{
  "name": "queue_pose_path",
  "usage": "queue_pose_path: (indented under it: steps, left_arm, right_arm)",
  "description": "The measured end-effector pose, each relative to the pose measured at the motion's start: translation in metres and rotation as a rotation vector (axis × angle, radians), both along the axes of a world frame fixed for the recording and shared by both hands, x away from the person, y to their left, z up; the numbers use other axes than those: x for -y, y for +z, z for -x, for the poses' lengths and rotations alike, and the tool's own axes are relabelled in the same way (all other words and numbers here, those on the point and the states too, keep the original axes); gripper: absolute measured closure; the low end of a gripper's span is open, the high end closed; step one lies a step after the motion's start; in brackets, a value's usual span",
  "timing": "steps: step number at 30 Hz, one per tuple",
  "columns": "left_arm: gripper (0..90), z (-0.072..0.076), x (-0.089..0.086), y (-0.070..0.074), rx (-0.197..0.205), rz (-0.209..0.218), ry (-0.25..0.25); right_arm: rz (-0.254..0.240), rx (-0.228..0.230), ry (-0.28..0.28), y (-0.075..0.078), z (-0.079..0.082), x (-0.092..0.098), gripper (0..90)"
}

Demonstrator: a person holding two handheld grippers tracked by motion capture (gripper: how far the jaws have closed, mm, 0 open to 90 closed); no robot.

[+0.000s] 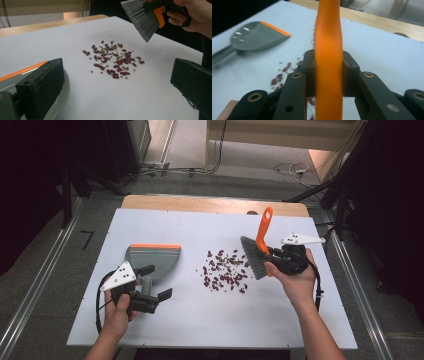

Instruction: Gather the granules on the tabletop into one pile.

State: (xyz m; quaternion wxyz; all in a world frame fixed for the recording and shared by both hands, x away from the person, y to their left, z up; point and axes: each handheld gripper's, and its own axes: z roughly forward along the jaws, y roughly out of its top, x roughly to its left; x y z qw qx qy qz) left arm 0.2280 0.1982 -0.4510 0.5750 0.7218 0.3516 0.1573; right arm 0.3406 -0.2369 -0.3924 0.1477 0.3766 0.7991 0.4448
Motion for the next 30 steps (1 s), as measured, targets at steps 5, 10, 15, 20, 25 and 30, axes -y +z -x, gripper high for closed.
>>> queue_pose_path:
  steps: [5, 10, 15, 20, 25, 30]
  left_arm:
    - [0.0, 0.000, -0.002, -0.004, -0.002, 0.001, 0.013]
    - [0.0, 0.000, 0.002, -0.005, 0.004, 0.009, -0.001]
    - [0.0, -0.002, 0.001, -0.009, -0.004, 0.001, 0.000]
    - [0.0, -0.005, 0.002, -0.010, -0.009, -0.005, 0.000]
    - [0.0, -0.005, 0.002, -0.011, -0.012, -0.017, 0.003]
    - [0.0, -0.005, 0.001, -0.011, -0.015, -0.010, 0.004]
  right_arm:
    - [0.113, 0.001, -0.057, 0.000, -0.022, 0.005, 69.1]
    - [0.211, -0.020, -0.106, -0.007, -0.044, 0.006, 69.1]
    - [0.320, -0.034, -0.115, -0.014, -0.062, -0.004, 69.0]
    - [0.488, -0.024, -0.100, -0.024, -0.076, -0.031, 69.0]
    - [0.639, -0.005, -0.083, -0.039, -0.086, -0.062, 69.0]
    - [0.707, -0.029, -0.020, -0.049, -0.089, -0.088, 69.0]
